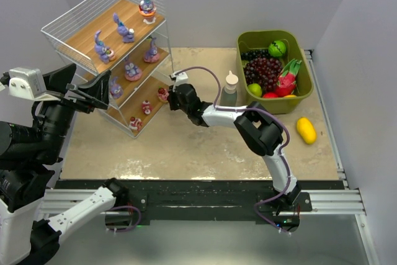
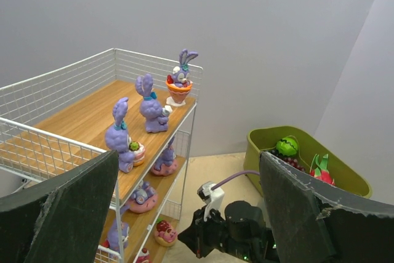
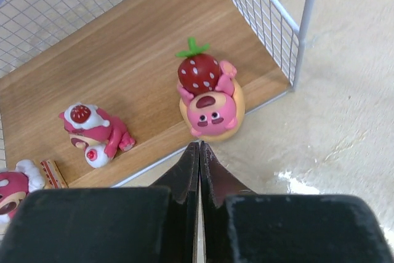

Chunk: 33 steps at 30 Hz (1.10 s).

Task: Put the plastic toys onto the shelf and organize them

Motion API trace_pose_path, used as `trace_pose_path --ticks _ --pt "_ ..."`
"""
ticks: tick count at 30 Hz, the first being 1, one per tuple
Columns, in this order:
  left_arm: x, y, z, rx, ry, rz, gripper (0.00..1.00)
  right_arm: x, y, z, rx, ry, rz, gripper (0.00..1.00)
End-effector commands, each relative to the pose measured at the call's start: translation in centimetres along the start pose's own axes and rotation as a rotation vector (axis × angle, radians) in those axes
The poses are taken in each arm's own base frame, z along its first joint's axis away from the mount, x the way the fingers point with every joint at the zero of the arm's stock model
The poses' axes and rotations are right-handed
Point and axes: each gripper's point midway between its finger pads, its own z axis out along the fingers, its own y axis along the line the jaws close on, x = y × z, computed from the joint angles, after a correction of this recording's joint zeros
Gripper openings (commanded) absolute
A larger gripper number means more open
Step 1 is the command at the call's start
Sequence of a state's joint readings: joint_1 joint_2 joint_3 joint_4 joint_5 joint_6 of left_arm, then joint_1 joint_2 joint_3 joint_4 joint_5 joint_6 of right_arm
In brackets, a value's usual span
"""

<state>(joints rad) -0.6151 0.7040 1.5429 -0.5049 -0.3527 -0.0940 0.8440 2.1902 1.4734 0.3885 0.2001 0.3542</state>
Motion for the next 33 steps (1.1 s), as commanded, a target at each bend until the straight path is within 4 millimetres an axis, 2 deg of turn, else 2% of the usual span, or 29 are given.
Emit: trace_pose_path --ticks 1,12,33 --pt "-1.3 0.4 -0.5 -0.016 -0.035 -0.023 1.00 -2.0 0.8 -0.4 -0.004 -0.032 0.095 0.00" --pt "-1.4 0.5 -0.5 -0.022 -0.035 -0.026 1.00 0.0 -0.5 1.5 0.010 0.024 0.119 0.00" --pt "-1.5 0.7 -0.8 -0.030 -0.039 -0.032 0.99 -0.5 -0.9 4.1 0.013 0.015 0.116 0.00"
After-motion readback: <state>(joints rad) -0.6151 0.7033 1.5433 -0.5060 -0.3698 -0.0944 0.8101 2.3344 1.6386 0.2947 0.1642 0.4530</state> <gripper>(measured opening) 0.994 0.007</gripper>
